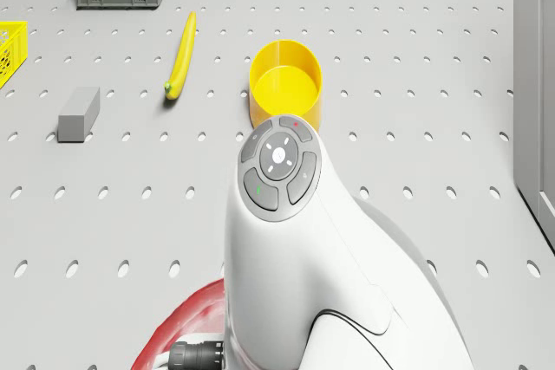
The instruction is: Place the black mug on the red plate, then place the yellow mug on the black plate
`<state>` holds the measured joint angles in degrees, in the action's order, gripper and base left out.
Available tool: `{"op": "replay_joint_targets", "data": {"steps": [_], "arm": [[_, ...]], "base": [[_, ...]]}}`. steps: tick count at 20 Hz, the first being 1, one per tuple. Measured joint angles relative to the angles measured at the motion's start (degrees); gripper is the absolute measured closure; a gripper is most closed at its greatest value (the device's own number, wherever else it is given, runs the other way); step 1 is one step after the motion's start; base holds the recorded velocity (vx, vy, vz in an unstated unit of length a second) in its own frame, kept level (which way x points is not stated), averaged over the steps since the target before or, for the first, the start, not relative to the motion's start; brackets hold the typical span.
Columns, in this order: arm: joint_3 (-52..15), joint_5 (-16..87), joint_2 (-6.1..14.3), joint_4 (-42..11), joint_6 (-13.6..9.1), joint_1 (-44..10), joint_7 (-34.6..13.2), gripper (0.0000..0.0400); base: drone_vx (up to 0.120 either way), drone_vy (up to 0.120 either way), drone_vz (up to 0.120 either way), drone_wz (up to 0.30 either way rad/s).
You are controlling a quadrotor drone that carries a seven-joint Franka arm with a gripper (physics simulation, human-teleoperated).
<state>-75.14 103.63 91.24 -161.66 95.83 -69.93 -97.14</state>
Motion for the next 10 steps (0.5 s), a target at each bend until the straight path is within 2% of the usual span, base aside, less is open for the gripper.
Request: {"op": "replay_joint_targets", "data": {"steps": [6,8,10], "arm": [[2.78,2.63,-0.18,0.75,0.88,0.21,0.70,0.0290],[3.30,3.15,-0.28,0.90,0.99,0.23,0.81,0.0191],[3.18,3.07,-0.38,0.86,0.85,0.36,0.91,0.0116]], "base": [[0.000,0.000,0.000,0.000],[0.000,0.000,0.000,0.000],[0.000,0.000,0.000,0.000]]}}
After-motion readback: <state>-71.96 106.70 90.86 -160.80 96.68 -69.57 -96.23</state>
